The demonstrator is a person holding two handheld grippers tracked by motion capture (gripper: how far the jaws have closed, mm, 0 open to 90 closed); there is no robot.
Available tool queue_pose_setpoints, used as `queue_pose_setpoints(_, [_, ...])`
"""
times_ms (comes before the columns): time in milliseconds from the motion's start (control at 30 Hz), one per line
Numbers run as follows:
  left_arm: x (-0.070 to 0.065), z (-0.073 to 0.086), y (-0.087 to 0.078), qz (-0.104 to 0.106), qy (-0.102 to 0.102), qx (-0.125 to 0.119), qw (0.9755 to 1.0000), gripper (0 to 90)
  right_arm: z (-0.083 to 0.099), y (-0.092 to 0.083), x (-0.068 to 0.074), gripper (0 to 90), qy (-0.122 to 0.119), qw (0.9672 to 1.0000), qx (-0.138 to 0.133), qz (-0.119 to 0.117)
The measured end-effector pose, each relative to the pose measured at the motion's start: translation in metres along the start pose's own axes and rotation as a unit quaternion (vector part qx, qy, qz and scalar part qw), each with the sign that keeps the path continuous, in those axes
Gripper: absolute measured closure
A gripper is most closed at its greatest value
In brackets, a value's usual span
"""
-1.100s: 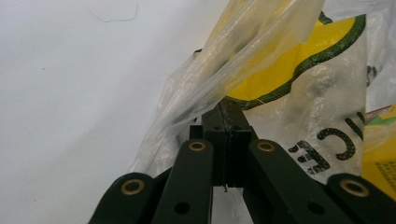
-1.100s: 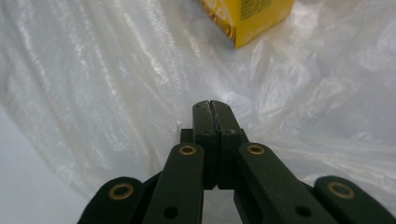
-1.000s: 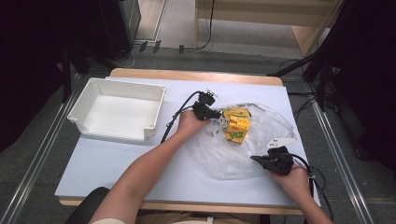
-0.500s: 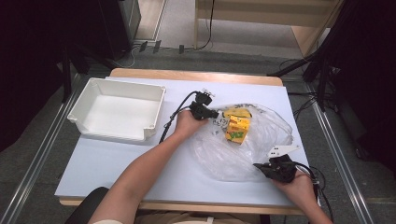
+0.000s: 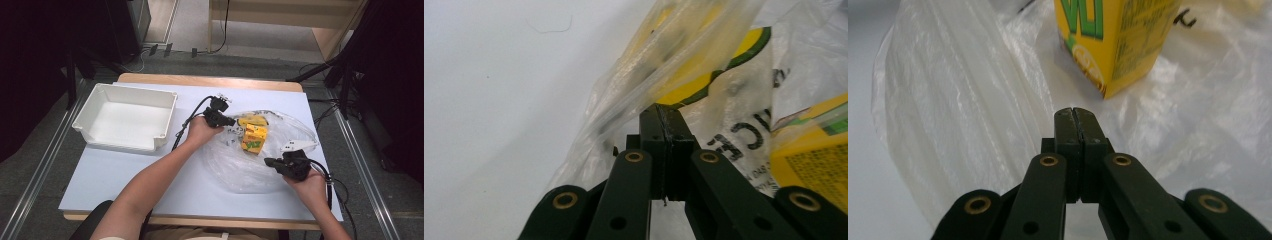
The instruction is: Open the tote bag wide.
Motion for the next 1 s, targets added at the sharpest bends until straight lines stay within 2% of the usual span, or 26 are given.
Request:
queue_pose_setpoints(133, [-0.006,-0.002,-0.005,0.006,0.006,0.002,1.0,90.0,-0.008,0.0,-0.003,90.0,0.008,0.9999,-0.005,0.006])
queue_pose_setpoints(233, [-0.014,-0.006,-0.011,0.015,0.012,0.002,0.9998,90.0,-0.015,-0.01,-0.006,90.0,0.004,0.9997,-0.017,0.017])
queue_pose_setpoints(300, [-0.02,-0.009,-0.014,0.018,0.014,-0.002,0.9997,90.0,-0.022,-0.017,-0.006,90.0,0.01,0.9993,-0.027,0.026])
queue_pose_setpoints(333, [-0.025,-0.011,-0.016,0.023,0.016,-0.003,0.9996,90.0,-0.028,-0.017,-0.003,90.0,0.021,0.9989,-0.036,0.021])
queue_pose_setpoints(367, [-0.025,-0.011,-0.016,0.023,0.016,-0.003,0.9996,89.9,-0.028,-0.017,-0.003,90.0,0.021,0.9989,-0.036,0.021])
queue_pose_setpoints(400, [-0.029,-0.011,-0.018,0.027,0.013,0.0,0.9996,89.6,-0.031,-0.01,0.005,90.0,0.025,0.9991,-0.034,0.011])
queue_pose_setpoints(433, [-0.029,-0.011,-0.018,0.027,0.013,0.0,0.9996,89.5,-0.031,-0.01,0.005,90.0,0.025,0.9991,-0.034,0.011])
queue_pose_setpoints(467, [-0.034,-0.011,-0.02,0.032,0.012,-0.002,0.9994,89.4,-0.03,0.002,0.012,90.0,0.025,0.9993,-0.029,-0.002])
queue_pose_setpoints(500, [-0.034,-0.011,-0.02,0.032,0.012,-0.002,0.9994,89.4,-0.03,0.002,0.012,90.0,0.025,0.9993,-0.029,-0.002])
queue_pose_setpoints(533, [-0.036,-0.01,-0.021,0.036,0.01,-0.003,0.9993,89.3,-0.027,0.013,0.018,90.0,0.035,0.999,-0.024,-0.015])
queue_pose_setpoints(567, [-0.038,-0.01,-0.022,0.039,0.008,-0.008,0.9992,89.3,-0.027,0.013,0.018,90.0,0.035,0.999,-0.024,-0.015])
queue_pose_setpoints(633, [-0.041,-0.006,-0.024,0.043,0.017,-0.009,0.9989,89.1,-0.019,0.024,0.025,90.0,0.04,0.9987,-0.013,-0.028])
queue_pose_setpoints(667, [-0.044,-0.002,-0.025,0.045,0.017,-0.011,0.9988,88.8,-0.012,0.03,0.029,90.0,0.033,0.9988,-0.01,-0.035])
queue_pose_setpoints(700, [-0.044,-0.002,-0.025,0.045,0.017,-0.011,0.9988,88.8,-0.012,0.03,0.029,90.0,0.033,0.9988,-0.01,-0.035])
queue_pose_setpoints(733, [-0.046,0.003,-0.026,0.048,0.009,-0.013,0.9987,88.8,-0.006,0.035,0.032,90.0,0.038,0.9984,-0.006,-0.043])
queue_pose_setpoints(900, [-0.046,0.009,-0.029,0.046,0.016,-0.015,0.9987,88.6,0.001,0.041,0.037,90.0,0.027,0.9984,0.001,-0.049])
queue_pose_setpoints(1000, [-0.047,0.009,-0.037,0.053,0.016,-0.017,0.9983,88.2,0.009,0.046,0.043,90.0,0.018,0.9981,0.022,-0.055])
Point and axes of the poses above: each handheld gripper's, and its own axes: y roughly forward along the jaws, z roughly out of its underside, x roughly to its left, the point moved 10 cm from there along y, roughly forward along the jaws, and after that the axes turned 11 degrees about -x, right-handed, at the moved point
